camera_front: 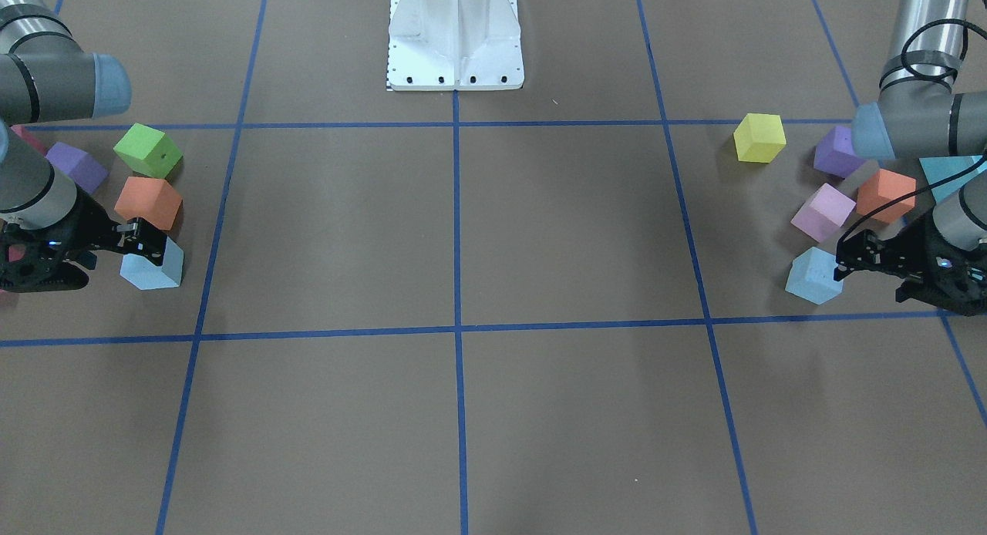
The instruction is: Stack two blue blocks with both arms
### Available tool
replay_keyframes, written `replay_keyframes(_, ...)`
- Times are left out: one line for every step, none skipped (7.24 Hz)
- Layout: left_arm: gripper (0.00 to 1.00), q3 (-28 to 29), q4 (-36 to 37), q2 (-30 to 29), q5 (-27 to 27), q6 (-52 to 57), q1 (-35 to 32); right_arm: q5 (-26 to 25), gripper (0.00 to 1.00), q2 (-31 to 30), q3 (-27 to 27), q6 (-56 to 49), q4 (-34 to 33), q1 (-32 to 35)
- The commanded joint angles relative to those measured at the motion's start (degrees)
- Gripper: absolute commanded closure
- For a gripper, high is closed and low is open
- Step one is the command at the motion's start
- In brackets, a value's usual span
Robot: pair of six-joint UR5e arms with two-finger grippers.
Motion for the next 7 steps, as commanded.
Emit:
replay_keyframes(0.02, 0.0, -0.8, 0.6, 0.4, -0.7, 0.6, -4.4, 0.0, 0.1, 0.3, 3.9, 0.9, -3.1)
replay_keyframes(0.02, 0.0, -0.9, 0.6, 0.4, -0.8, 0.6, -4.4, 0.0, -0.2, 0.3, 3.8, 1.1, -3.2)
replay_keyframes(0.02, -0.1, -0.9, 0.6, 0.4, -1.3, 0.6, -4.5, 0.0, -0.3, 0.3, 3.3, 1.1, -3.1)
replay_keyframes(0.02, -0.2, -0.9, 0.6, 0.4, -1.6, 0.6, -4.5, 0.0, -0.8, 0.3, 3.0, 1.2, -3.1)
replay_keyframes(0.02, -0.2, -0.9, 0.6, 0.4, -1.6, 0.6, -4.5, 0.01, -2.0, 0.2, 2.9, 3.8, -3.2)
replay_keyframes(0.02, -0.3, -0.9, 0.6, 0.4, -1.9, 0.6, -4.6, 0.01, -2.9, 0.0, 3.0, 5.7, -3.8)
replay_keyframes(0.02, -0.5, -0.9, 0.6, 0.4, -2.1, 0.6, -4.7, 0.02, -2.9, -0.2, 3.2, 5.8, -4.5)
